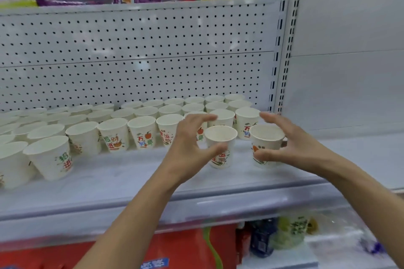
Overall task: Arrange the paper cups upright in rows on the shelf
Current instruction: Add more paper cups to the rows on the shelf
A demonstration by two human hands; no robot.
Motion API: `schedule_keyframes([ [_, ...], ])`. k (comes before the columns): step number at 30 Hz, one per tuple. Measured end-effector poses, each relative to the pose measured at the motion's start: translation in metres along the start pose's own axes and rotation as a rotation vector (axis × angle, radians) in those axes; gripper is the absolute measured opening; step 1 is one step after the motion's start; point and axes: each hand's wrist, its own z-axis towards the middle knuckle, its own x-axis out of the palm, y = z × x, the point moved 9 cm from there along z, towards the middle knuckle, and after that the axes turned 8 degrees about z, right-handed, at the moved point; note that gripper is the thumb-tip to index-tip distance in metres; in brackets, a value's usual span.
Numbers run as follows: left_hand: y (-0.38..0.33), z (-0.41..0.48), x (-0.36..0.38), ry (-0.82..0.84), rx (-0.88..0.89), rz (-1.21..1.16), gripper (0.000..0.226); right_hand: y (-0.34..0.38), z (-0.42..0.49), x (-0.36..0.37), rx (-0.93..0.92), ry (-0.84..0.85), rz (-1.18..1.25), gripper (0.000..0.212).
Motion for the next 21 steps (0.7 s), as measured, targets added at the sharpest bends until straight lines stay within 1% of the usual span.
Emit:
schedule_keyframes([
  [2, 0.009, -0.003, 0.006, 0.001, -0.108, -0.006, 0.082, -0.009, -0.007, 0.004, 0.016, -0.062, 0.049, 0.108],
  [4, 0.015, -0.005, 0.018, 0.06, -0.196, -0.028, 0.098, -0.013, -0.01, 0.007, 0.005, -0.127, 0.065, 0.109],
  [5, 0.017, -0.005, 0.025, 0.09, -0.228, -0.048, 0.103, -0.014, -0.009, 0.006, 0.003, -0.163, 0.076, 0.108],
  [8, 0.017, -0.003, 0.037, 0.096, -0.29, -0.109, 0.105, -0.017, 0.001, 0.003, 0.005, -0.206, 0.114, 0.099],
  [10, 0.015, 0.0, 0.04, 0.07, -0.315, -0.108, 0.1, -0.016, 0.009, 0.002, -0.005, -0.178, 0.118, 0.093],
  [12, 0.012, 0.004, 0.045, 0.048, -0.33, -0.09, 0.098, -0.017, 0.015, 0.002, -0.006, -0.143, 0.136, 0.091],
  [15, 0.009, 0.006, 0.052, 0.005, -0.348, -0.072, 0.108, -0.025, 0.019, 0.001, 0.02, -0.098, 0.196, 0.094],
  [18, 0.005, 0.003, 0.053, -0.012, -0.332, -0.051, 0.116, -0.034, 0.018, 0.001, 0.042, -0.102, 0.222, 0.104],
  [20, 0.006, -0.003, 0.051, -0.005, -0.338, -0.042, 0.116, -0.034, 0.018, 0.0, 0.04, -0.116, 0.218, 0.108],
  [21, 0.008, -0.005, 0.051, 0.007, -0.351, -0.039, 0.112, -0.034, 0.018, 0.0, 0.04, -0.115, 0.213, 0.108],
])
